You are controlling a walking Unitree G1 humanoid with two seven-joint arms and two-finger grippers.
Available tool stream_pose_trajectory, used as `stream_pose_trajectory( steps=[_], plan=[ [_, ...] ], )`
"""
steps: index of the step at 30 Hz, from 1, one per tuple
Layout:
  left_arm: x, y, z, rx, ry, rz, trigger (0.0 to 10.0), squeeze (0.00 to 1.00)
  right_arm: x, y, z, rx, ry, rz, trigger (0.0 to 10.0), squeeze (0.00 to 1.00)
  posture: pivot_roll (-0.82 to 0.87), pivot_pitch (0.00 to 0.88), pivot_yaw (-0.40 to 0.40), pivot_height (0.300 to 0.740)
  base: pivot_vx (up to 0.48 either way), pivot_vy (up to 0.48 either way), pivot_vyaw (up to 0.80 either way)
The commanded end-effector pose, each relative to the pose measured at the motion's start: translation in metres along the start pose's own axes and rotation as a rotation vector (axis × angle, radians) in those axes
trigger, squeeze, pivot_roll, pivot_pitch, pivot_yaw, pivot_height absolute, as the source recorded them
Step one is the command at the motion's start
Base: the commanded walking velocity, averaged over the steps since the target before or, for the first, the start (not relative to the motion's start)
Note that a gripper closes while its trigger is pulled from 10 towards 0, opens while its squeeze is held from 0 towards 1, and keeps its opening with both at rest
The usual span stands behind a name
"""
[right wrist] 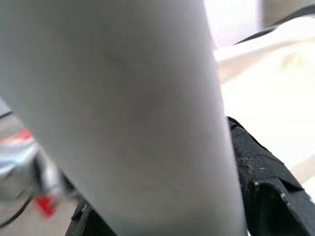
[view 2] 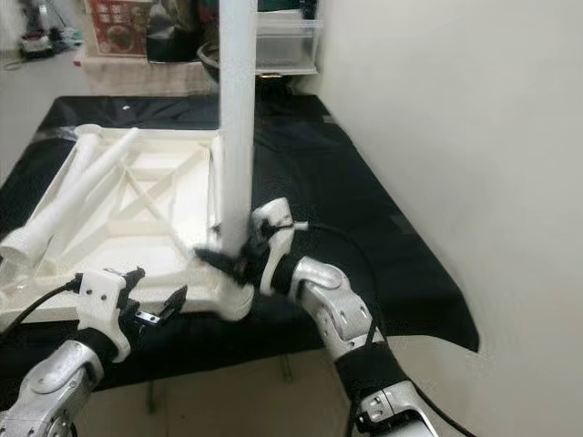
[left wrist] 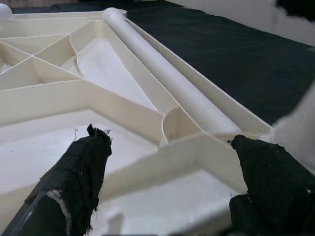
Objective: Building children table
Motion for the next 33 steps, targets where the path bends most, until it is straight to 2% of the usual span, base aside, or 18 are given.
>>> stream_pose_trajectory(
  steps=[1, 2, 5, 6, 8, 10, 11, 14, 16, 17, 22, 23, 25, 26, 27, 30, 32, 33],
  plan=[
    [-0.004, 0.000, 0.000, 0.003, 0.014, -0.008, 10.0, 0.00, -0.011, -0.002, -0.010, 0.049, -0.028, -0.020, 0.7, 0.00, 0.16, 0.000, -0.143, 0.740, 0.000, 0.000, 0.00],
    [-0.004, 0.001, 0.000, 0.003, 0.015, -0.007, 10.0, 0.00, -0.011, -0.002, -0.008, 0.035, -0.029, -0.017, 0.0, 0.00, 0.16, 0.000, -0.143, 0.740, 0.000, 0.000, 0.00],
    [-0.004, 0.001, 0.000, 0.003, 0.015, -0.007, 10.0, 0.00, -0.014, -0.004, 0.000, -0.023, -0.010, -0.026, 0.0, 0.00, 0.16, 0.000, -0.142, 0.740, 0.000, 0.000, 0.00],
    [-0.004, 0.001, 0.000, 0.003, 0.016, -0.008, 10.0, 0.00, -0.036, 0.011, 0.067, -0.594, -0.062, -0.152, 0.0, 0.00, 0.15, 0.000, -0.139, 0.740, 0.000, 0.000, 0.00],
    [-0.004, 0.001, 0.000, 0.003, 0.016, -0.008, 10.0, 0.00, -0.036, 0.011, 0.067, -0.594, -0.062, -0.152, 0.0, 0.00, 0.15, 0.000, -0.139, 0.740, 0.000, 0.000, 0.00],
    [-0.004, 0.001, 0.000, 0.002, 0.016, -0.009, 10.0, 0.00, -0.057, 0.049, 0.101, -1.022, -0.134, -0.268, 0.0, 0.00, 0.15, 0.000, -0.139, 0.740, 0.000, 0.000, 0.00],
    [-0.004, 0.001, 0.000, 0.002, 0.016, -0.009, 10.0, 0.00, -0.057, 0.049, 0.101, -1.022, -0.134, -0.268, 0.0, 0.00, 0.15, 0.000, -0.139, 0.740, 0.000, 0.000, 0.00],
    [-0.005, 0.001, 0.000, 0.001, 0.016, -0.011, 10.0, 0.00, -0.069, 0.077, 0.104, -1.208, -0.160, -0.319, 0.0, 0.00, 0.15, 0.000, -0.134, 0.740, 0.000, 0.000, 0.00],
    [-0.005, 0.001, 0.000, 0.001, 0.015, -0.012, 10.0, 0.00, -0.071, 0.069, 0.097, -1.157, -0.138, -0.349, 0.0, 0.00, 0.15, 0.000, -0.133, 0.740, 0.000, 0.000, 0.00],
    [-0.005, 0.000, 0.000, 0.001, 0.015, -0.013, 10.0, 0.00, -0.069, 0.060, 0.095, -1.108, -0.127, -0.339, 10.0, 0.00, 0.15, 0.000, -0.132, 0.740, 0.000, 0.000, 0.00],
    [-0.005, 0.000, 0.000, 0.001, 0.015, -0.013, 10.0, 0.00, -0.049, 0.039, 0.090, -0.966, -0.100, -0.211, 10.0, 0.00, 0.15, 0.000, -0.134, 0.740, 0.000, 0.000, 0.00],
    [-0.005, 0.000, 0.000, 0.001, 0.015, -0.013, 10.0, 0.00, -0.041, 0.031, 0.087, -0.906, -0.100, -0.148, 10.0, 1.00, 0.15, 0.000, -0.134, 0.740, 0.000, 0.000, 0.00],
    [-0.005, 0.000, 0.000, 0.001, 0.015, -0.012, 10.0, 0.00, -0.025, 0.013, 0.077, -0.740, -0.121, -0.045, 10.0, 1.00, 0.15, 0.000, -0.135, 0.740, 0.000, 0.000, 0.00],
    [-0.005, 0.000, 0.000, 0.001, 0.015, -0.012, 10.0, 0.00, -0.025, 0.013, 0.077, -0.740, -0.121, -0.045, 10.0, 1.00, 0.15, 0.000, -0.135, 0.740, 0.000, 0.000, 0.00],
    [-0.005, 0.000, 0.000, 0.002, 0.016, -0.011, 10.0, 0.00, -0.011, -0.002, 0.058, -0.494, -0.082, 0.012, 10.0, 0.00, 0.15, 0.000, -0.134, 0.740, 0.000, 0.000, 0.00],
    [-0.005, 0.000, 0.000, 0.002, 0.016, -0.010, 10.0, 0.00, -0.008, -0.005, 0.052, -0.420, -0.060, 0.017, 10.0, 0.00, 0.15, 0.000, -0.134, 0.740, 0.000, 0.000, 0.00],
    [-0.005, 0.000, 0.000, -0.001, 0.018, -0.010, 10.0, 0.00, -0.005, -0.002, 0.013, -0.081, -0.002, -0.003, 10.0, 0.00, 0.15, 0.000, -0.134, 0.740, 0.000, 0.000, 0.00],
    [-0.005, 0.000, 0.000, -0.001, 0.018, -0.010, 10.0, 0.00, -0.005, -0.002, 0.013, -0.081, -0.002, -0.003, 10.0, 0.00, 0.15, 0.000, -0.134, 0.740, 0.000, 0.000, 0.00]
  ],
)
Point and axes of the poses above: a point about 5 cm out from each wrist's last joint towards the gripper, its own y axis pointing back from the gripper into the wrist, its own x axis along the axis of the wrist's last joint, z = x × y, the point moved 4 cm from there along -y, pointing out of the wrist towards the gripper, and after that the axes turned 8 degrees about y, right-handed, at the moved point
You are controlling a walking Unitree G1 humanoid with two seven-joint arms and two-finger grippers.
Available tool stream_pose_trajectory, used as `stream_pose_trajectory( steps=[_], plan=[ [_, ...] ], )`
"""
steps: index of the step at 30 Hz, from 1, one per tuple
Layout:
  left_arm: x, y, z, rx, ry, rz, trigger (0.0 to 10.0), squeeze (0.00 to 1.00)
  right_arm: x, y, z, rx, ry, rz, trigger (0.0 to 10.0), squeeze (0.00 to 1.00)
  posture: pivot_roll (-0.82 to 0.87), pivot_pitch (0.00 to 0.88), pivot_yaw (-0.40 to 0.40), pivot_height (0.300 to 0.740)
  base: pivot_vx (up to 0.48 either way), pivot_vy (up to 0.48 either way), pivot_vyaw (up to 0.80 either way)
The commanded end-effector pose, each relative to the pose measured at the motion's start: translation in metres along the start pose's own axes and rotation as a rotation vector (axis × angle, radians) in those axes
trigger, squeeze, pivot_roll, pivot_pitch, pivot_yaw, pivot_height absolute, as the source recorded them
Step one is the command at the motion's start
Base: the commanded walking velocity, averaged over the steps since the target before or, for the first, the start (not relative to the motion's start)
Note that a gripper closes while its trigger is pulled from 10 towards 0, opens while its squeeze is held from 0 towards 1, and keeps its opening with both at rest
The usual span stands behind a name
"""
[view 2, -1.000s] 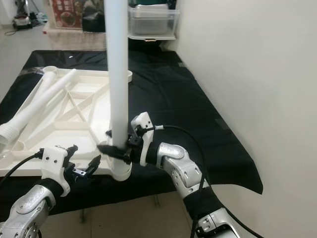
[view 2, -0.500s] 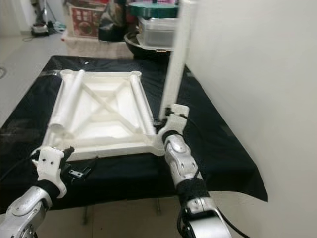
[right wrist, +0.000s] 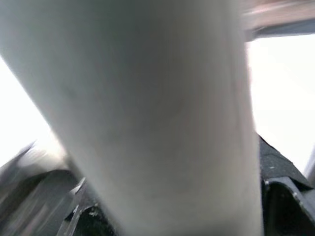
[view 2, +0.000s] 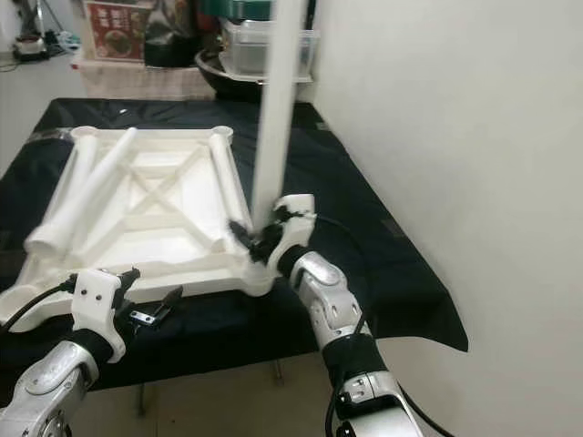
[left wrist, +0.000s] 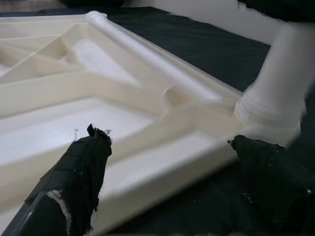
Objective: Building children table
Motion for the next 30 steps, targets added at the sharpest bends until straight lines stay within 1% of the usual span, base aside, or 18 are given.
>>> stream_pose_trajectory(
  steps=[1, 4, 5, 7, 8, 9, 10, 12, 13, 14, 15, 18, 22, 26, 27, 28, 29, 30],
  plan=[
    [-0.004, 0.001, -0.001, 0.003, 0.006, -0.014, 10.0, 0.00, 0.000, 0.000, -0.039, 0.271, -0.004, -0.002, 10.0, 0.00, 0.15, 0.000, -0.136, 0.740, 0.000, 0.000, 0.00],
    [-0.004, 0.001, -0.001, 0.002, 0.007, -0.014, 10.0, 0.00, -0.009, 0.009, -0.054, 0.387, 0.021, -0.046, 9.6, 0.00, 0.16, 0.000, -0.141, 0.740, 0.000, 0.000, 0.00],
    [-0.004, 0.001, -0.001, 0.002, 0.007, -0.013, 10.0, 0.00, -0.015, 0.009, -0.053, 0.383, 0.037, -0.064, 4.4, 0.00, 0.16, 0.000, -0.143, 0.740, 0.000, 0.000, 0.00],
    [-0.004, 0.001, -0.001, 0.002, 0.008, -0.012, 10.0, 0.00, -0.019, 0.007, -0.051, 0.369, 0.048, -0.077, 3.3, 0.00, 0.16, 0.000, -0.143, 0.740, 0.000, 0.000, 0.00],
    [-0.004, 0.002, -0.001, 0.003, 0.009, -0.012, 10.0, 0.00, -0.022, 0.005, -0.049, 0.351, 0.049, -0.083, 0.0, 0.00, 0.16, 0.000, -0.142, 0.740, 0.000, 0.000, 0.00],
    [-0.005, 0.002, -0.001, 0.003, 0.009, -0.012, 10.0, 0.00, -0.028, -0.004, -0.032, 0.197, 0.042, -0.108, 0.0, 0.00, 0.16, 0.000, -0.140, 0.740, 0.000, 0.000, 0.00],
    [-0.005, 0.002, -0.001, 0.003, 0.009, -0.012, 10.0, 0.00, -0.028, -0.004, -0.032, 0.197, 0.042, -0.108, 0.0, 0.00, 0.16, 0.000, -0.140, 0.740, 0.000, 0.000, 0.00],
    [-0.005, 0.003, -0.001, 0.001, 0.011, -0.013, 10.0, 0.00, -0.042, -0.011, 0.011, -0.190, -0.006, -0.194, 0.0, 0.00, 0.16, 0.000, -0.138, 0.740, 0.000, 0.000, 0.00],
    [-0.005, 0.003, -0.001, 0.001, 0.011, -0.013, 10.0, 0.00, -0.042, -0.011, 0.011, -0.190, -0.006, -0.194, 0.0, 0.00, 0.16, 0.000, -0.138, 0.740, 0.000, 0.000, 0.00],
    [-0.005, 0.003, 0.000, -0.001, 0.012, -0.014, 10.0, 0.00, -0.048, -0.004, 0.034, -0.411, -0.056, -0.218, 0.0, 0.00, 0.16, 0.000, -0.136, 0.740, 0.000, 0.000, 0.00],
    [-0.005, 0.003, 0.000, -0.001, 0.012, -0.014, 10.0, 0.00, -0.048, -0.004, 0.034, -0.411, -0.056, -0.218, 0.0, 0.00, 0.16, 0.000, -0.136, 0.740, 0.000, 0.000, 0.00],
    [-0.006, 0.003, 0.000, -0.005, 0.012, -0.017, 10.0, 0.00, -0.060, 0.027, 0.067, -0.767, -0.116, -0.283, 0.0, 0.00, 0.16, 0.000, -0.133, 0.740, 0.000, 0.000, 0.00],
    [-0.006, 0.003, 0.000, -0.006, 0.012, -0.018, 10.0, 0.00, -0.068, 0.052, 0.078, -0.944, -0.109, -0.350, 0.0, 0.00, 0.16, 0.000, -0.131, 0.740, 0.000, 0.000, 0.00],
    [-0.006, 0.003, 0.000, -0.006, 0.012, -0.018, 10.0, 0.00, -0.071, 0.049, 0.073, -0.907, -0.114, -0.373, 0.0, 0.00, 0.16, 0.000, -0.131, 0.740, 0.000, 0.000, 0.00],
    [-0.005, 0.003, 0.000, -0.005, 0.012, -0.017, 10.0, 0.00, -0.066, 0.038, 0.066, -0.833, -0.119, -0.329, 10.0, 0.00, 0.15, 0.000, -0.132, 0.740, 0.000, 0.000, 0.00],
    [-0.005, 0.003, 0.000, -0.004, 0.011, -0.016, 10.0, 0.00, -0.055, 0.025, 0.059, -0.757, -0.109, -0.256, 10.0, 0.00, 0.16, 0.000, -0.132, 0.740, 0.000, 0.000, 0.00],
    [-0.005, 0.002, -0.001, -0.003, 0.010, -0.014, 10.0, 0.00, -0.040, 0.013, 0.053, -0.677, -0.095, -0.173, 10.0, 1.00, 0.16, 0.000, -0.132, 0.740, 0.000, 0.000, 0.00],
    [-0.005, 0.002, -0.001, -0.003, 0.010, -0.014, 10.0, 0.00, -0.040, 0.013, 0.053, -0.677, -0.095, -0.173, 10.0, 1.00, 0.16, 0.000, -0.132, 0.740, 0.000, 0.000, 0.00]
  ],
)
Point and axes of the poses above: a point about 5 cm out from each wrist's last joint towards the gripper, its own y axis pointing back from the gripper into the wrist, its own x axis along the axis of the wrist's last joint, z = x × y, the point moved 4 cm from there along -y, pointing out of the wrist towards the gripper, and after that the axes turned 8 degrees about y, right-handed, at the moved point
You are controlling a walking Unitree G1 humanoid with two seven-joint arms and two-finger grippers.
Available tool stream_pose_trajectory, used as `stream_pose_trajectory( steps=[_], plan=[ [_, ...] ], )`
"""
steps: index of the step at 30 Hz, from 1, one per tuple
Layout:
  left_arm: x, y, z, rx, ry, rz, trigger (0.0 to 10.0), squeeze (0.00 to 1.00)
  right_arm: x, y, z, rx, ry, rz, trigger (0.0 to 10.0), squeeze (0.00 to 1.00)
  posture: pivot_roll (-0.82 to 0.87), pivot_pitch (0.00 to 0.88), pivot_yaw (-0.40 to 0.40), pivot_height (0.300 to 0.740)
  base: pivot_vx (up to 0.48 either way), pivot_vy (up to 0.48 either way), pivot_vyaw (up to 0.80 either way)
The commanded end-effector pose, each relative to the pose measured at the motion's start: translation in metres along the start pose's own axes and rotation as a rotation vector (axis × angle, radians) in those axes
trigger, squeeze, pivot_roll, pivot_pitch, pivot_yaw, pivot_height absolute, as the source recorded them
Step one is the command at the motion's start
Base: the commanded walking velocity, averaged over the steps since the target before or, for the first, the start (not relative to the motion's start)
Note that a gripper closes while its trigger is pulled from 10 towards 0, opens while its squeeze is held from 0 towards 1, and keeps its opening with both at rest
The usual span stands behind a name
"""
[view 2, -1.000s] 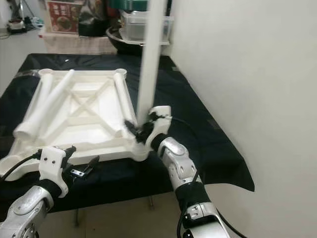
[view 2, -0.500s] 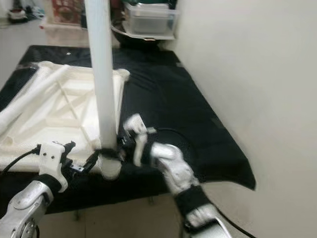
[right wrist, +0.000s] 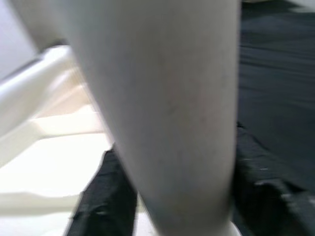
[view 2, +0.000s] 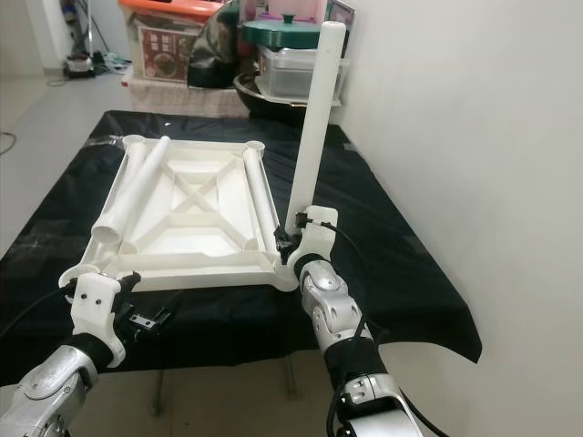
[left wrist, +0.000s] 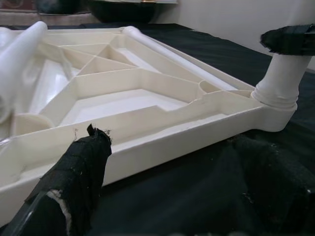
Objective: Building children table
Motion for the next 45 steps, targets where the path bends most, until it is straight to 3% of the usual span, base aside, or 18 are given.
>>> stream_pose_trajectory(
  steps=[1, 3, 4, 14, 17, 18, 22, 24, 25, 27, 29, 31, 32, 38, 39, 42, 43, 45],
  plan=[
    [0.000, -0.001, 0.001, -0.009, 0.002, -0.003, 10.0, 0.00, 0.015, -0.001, -0.018, 0.111, 0.000, 0.084, 10.0, 1.00, 0.15, 0.000, -0.132, 0.740, 0.000, 0.000, 0.00],
    [0.000, -0.001, 0.001, -0.009, 0.002, -0.002, 10.0, 0.00, 0.031, -0.001, -0.035, 0.249, -0.040, 0.141, 10.0, 1.00, 0.15, 0.000, -0.132, 0.740, 0.000, 0.000, 0.00],
    [0.000, -0.002, 0.000, -0.009, 0.002, -0.002, 10.0, 0.00, 0.043, 0.003, -0.045, 0.359, -0.018, 0.195, 10.0, 0.00, 0.16, 0.000, -0.132, 0.740, 0.000, 0.000, 0.00],
    [0.001, -0.003, -0.001, -0.007, 0.003, 0.005, 10.0, 0.00, 0.034, 0.066, -0.095, 1.058, 0.199, 0.206, 10.0, 0.00, 0.16, 0.000, -0.143, 0.740, 0.000, 0.000, 0.00],
    [0.001, -0.003, -0.001, -0.006, 0.003, 0.006, 10.0, 0.00, 0.029, 0.071, -0.097, 1.092, 0.211, 0.192, 10.0, 0.00, 0.16, 0.000, -0.143, 0.740, 0.000, 0.000, 0.00],
    [0.001, -0.003, -0.001, -0.005, 0.004, 0.007, 10.0, 0.00, 0.026, 0.074, -0.098, 1.104, 0.193, 0.188, 0.0, 0.00, 0.17, 0.000, -0.147, 0.740, 0.000, 0.000, 0.00],
    [0.002, -0.002, -0.001, -0.005, 0.006, 0.008, 10.0, 0.00, 0.020, 0.049, -0.088, 0.890, 0.188, 0.162, 0.0, 0.00, 0.16, 0.000, -0.139, 0.740, 0.000, 0.000, 0.00],
    [0.002, -0.001, 0.000, -0.007, 0.007, 0.009, 10.0, 0.00, 0.017, 0.021, -0.067, 0.625, 0.142, 0.113, 0.0, 0.00, 0.15, 0.000, -0.137, 0.740, 0.000, 0.000, 0.00],
    [0.002, -0.001, 0.000, -0.009, 0.007, 0.008, 10.0, 0.00, 0.009, -0.002, -0.028, 0.265, 0.081, 0.030, 0.0, 0.00, 0.15, 0.000, -0.137, 0.740, 0.000, 0.000, 0.00],
    [0.002, -0.001, 0.000, -0.009, 0.007, 0.008, 10.0, 0.00, 0.009, -0.002, -0.028, 0.265, 0.081, 0.030, 0.0, 0.00, 0.15, 0.000, -0.137, 0.740, 0.000, 0.000, 0.00],
    [0.002, -0.002, 0.001, -0.013, 0.008, 0.009, 10.0, 0.00, -0.012, -0.005, 0.025, -0.145, 0.004, -0.101, 0.0, 0.00, 0.16, 0.000, -0.135, 0.740, 0.000, 0.000, 0.00],
    [0.002, -0.002, 0.001, -0.014, 0.008, 0.009, 10.0, 0.00, -0.017, -0.001, 0.036, -0.222, -0.005, -0.128, 0.0, 0.00, 0.16, 0.000, -0.135, 0.740, 0.000, 0.000, 0.00],
    [0.002, -0.002, 0.001, -0.013, 0.009, 0.009, 10.0, 0.00, -0.017, 0.000, 0.027, -0.165, -0.005, -0.124, 10.0, 0.00, 0.16, 0.000, -0.135, 0.740, 0.000, 0.000, 0.00],
    [0.003, -0.002, 0.001, -0.013, 0.009, 0.012, 10.0, 0.00, 0.016, 0.005, -0.021, 0.157, 0.051, 0.076, 10.0, 0.00, 0.15, 0.000, -0.133, 0.740, 0.000, 0.000, 0.00],
    [0.003, -0.002, 0.002, -0.014, 0.009, 0.013, 10.0, 0.00, 0.022, 0.007, -0.028, 0.230, 0.032, 0.114, 10.0, 1.00, 0.15, 0.000, -0.136, 0.740, 0.000, 0.000, 0.00],
    [0.003, -0.002, 0.002, -0.014, 0.009, 0.013, 10.0, 0.00, 0.026, 0.008, -0.035, 0.304, 0.003, 0.127, 10.0, 1.00, 0.15, 0.000, -0.136, 0.740, 0.000, 0.000, 0.00],
    [0.003, -0.002, 0.002, -0.014, 0.010, 0.014, 10.0, 0.00, 0.035, 0.011, -0.047, 0.437, 0.008, 0.159, 10.0, 0.00, 0.15, 0.000, -0.137, 0.740, 0.000, 0.000, 0.00],
    [0.003, -0.002, 0.002, -0.014, 0.011, 0.014, 10.0, 0.00, 0.041, 0.019, -0.060, 0.591, 0.022, 0.181, 10.0, 0.00, 0.15, 0.000, -0.137, 0.740, 0.000, 0.000, 0.00]
  ],
)
Point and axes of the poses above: a point about 5 cm out from each wrist's last joint towards the gripper, its own y axis pointing back from the gripper into the wrist, its own x axis along the axis of the wrist's last joint, z = x × y, the point moved 4 cm from there along -y, pointing out of the wrist towards the gripper, and after that the axes turned 8 degrees about y, right-handed, at the moved point
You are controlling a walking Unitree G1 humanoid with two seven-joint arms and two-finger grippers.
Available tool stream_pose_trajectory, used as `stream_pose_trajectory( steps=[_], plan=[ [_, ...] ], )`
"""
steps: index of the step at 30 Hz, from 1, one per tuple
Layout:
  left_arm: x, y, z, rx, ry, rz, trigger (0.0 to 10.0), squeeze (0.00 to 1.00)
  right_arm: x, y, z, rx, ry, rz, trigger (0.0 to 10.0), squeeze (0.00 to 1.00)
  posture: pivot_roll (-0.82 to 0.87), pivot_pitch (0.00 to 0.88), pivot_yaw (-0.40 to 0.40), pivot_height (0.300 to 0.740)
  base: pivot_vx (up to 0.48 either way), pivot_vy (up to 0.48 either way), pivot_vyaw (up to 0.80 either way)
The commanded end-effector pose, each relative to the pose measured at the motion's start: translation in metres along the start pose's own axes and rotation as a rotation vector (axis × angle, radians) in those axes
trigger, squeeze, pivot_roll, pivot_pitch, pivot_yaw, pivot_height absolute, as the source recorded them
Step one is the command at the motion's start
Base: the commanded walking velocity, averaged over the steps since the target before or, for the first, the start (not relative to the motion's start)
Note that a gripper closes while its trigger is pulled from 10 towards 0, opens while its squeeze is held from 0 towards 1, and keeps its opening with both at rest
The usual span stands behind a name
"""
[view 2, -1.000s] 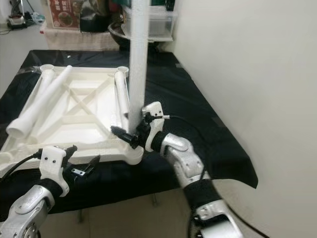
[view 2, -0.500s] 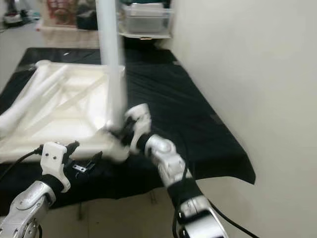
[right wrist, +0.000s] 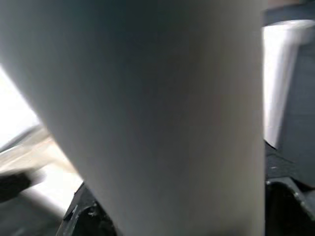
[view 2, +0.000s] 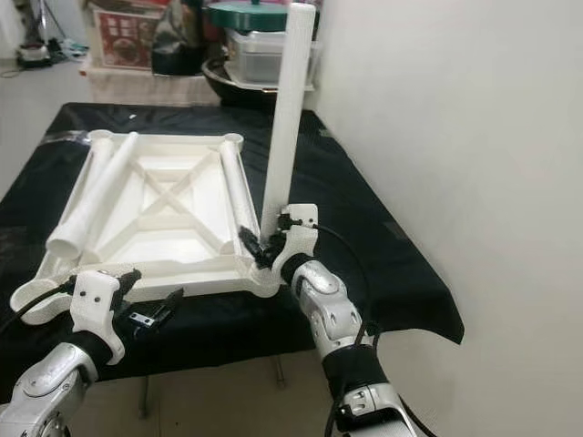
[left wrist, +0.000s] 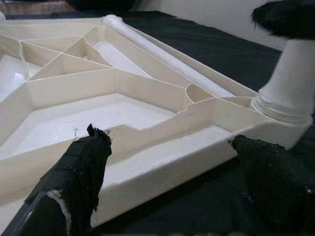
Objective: Building children table
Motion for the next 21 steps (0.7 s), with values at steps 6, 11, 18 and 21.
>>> stream_pose_trajectory(
  steps=[6, 11, 18, 21],
  plan=[
    [0.000, -0.001, 0.002, -0.008, 0.011, 0.004, 10.0, 0.00, 0.013, 0.020, -0.066, 0.599, 0.083, 0.026, 10.0, 0.00, 0.16, 0.000, -0.150, 0.740, 0.000, 0.000, 0.00],
    [-0.001, 0.001, 0.002, -0.007, 0.011, 0.005, 10.0, 0.00, -0.004, 0.016, -0.067, 0.548, 0.092, 0.019, 0.0, 0.00, 0.17, 0.000, -0.150, 0.740, 0.000, 0.000, 0.00],
    [-0.001, 0.001, 0.002, -0.012, 0.012, 0.000, 10.0, 0.00, -0.013, -0.014, 0.007, -0.130, 0.001, -0.054, 0.0, 0.00, 0.16, 0.000, -0.139, 0.740, 0.000, 0.000, 0.00],
    [-0.001, 0.001, 0.001, -0.014, 0.012, -0.001, 10.0, 0.00, -0.023, -0.002, 0.044, -0.468, -0.076, -0.101, 0.0, 0.00, 0.16, 0.000, -0.139, 0.740, 0.000, 0.000, 0.00]
  ],
)
Point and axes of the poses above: a point about 5 cm out from each wrist's last joint towards the gripper, its own y axis pointing back from the gripper into the wrist, its own x axis along the axis of the wrist's last joint, z = x × y, the point moved 4 cm from there along -y, pointing out of the wrist towards the gripper, and after that the axes turned 8 degrees about y, right-handed, at the moved point
